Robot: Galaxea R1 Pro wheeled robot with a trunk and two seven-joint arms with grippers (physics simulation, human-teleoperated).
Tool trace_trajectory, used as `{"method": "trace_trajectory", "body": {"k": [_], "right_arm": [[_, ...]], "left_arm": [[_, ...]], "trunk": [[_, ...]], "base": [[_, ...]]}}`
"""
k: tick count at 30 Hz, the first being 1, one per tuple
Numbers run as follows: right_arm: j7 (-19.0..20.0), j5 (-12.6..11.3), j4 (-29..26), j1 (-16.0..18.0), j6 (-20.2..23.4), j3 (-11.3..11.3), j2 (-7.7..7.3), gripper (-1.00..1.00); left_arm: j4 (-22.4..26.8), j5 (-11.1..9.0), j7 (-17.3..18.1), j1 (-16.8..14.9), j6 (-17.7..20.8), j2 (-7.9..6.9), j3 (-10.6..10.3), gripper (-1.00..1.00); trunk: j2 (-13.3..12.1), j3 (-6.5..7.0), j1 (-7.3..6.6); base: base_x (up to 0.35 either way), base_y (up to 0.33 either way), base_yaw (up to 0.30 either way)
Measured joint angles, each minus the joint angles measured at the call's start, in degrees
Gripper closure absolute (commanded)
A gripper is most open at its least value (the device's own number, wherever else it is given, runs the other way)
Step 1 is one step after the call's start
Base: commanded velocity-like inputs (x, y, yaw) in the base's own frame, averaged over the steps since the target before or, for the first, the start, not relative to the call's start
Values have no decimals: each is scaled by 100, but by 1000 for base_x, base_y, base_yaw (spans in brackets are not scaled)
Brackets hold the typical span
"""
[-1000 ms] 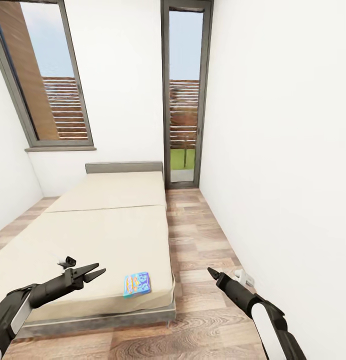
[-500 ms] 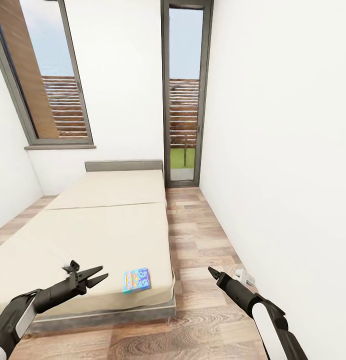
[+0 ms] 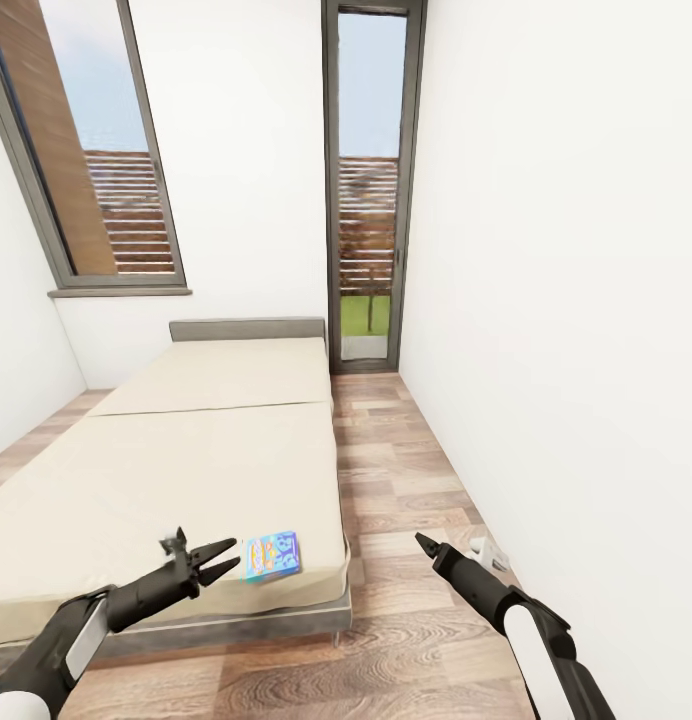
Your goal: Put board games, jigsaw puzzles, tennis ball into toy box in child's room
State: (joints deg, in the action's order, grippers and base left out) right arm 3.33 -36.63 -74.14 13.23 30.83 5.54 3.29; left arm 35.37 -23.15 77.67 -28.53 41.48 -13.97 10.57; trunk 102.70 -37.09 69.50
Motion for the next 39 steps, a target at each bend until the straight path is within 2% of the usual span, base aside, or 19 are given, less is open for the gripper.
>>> {"method": "trace_trajectory", "body": {"k": [11, 17, 22, 24, 30, 32, 39], "right_arm": [[1, 0, 0, 0, 2, -11, 5, -100], [3, 0, -17, 0, 2, -20, 7, -100], [2, 0, -172, 0, 10, -38, -2, -100], [1, 0, -217, 0, 13, -42, -6, -100], [1, 0, -263, 0, 15, -51, 2, -100], [1, 1, -268, 0, 16, -53, 0, -100], [1, 1, -272, -1, 16, -47, -5, -100]], "left_arm": [[-24, 8, -514, -1, 7, 569, 88, -100], [-28, 4, -969, -1, 5, 889, 91, -100], [-29, 13, -1151, -1, -12, 1063, 143, -100], [-29, 12, -1305, -1, -23, 1115, 255, -100], [-85, 9, -1859, 0, -151, 1213, 888, -100], [-108, 10, -2047, 0, -186, 1251, 1012, -100], [-138, -2, -2353, 0, -389, 1324, 1129, -100]], "trunk": [[0, 0, 0], [239, -107, 131], [440, -197, 241], [520, -233, 285], [761, -341, 417], [841, -376, 461], [1122, -502, 614]], "base": [[0, 0, 0], [0, 0, 0], [0, 0, 0], [0, 0, 0], [0, 0, 0], [0, 0, 0], [0, 0, 0]]}}
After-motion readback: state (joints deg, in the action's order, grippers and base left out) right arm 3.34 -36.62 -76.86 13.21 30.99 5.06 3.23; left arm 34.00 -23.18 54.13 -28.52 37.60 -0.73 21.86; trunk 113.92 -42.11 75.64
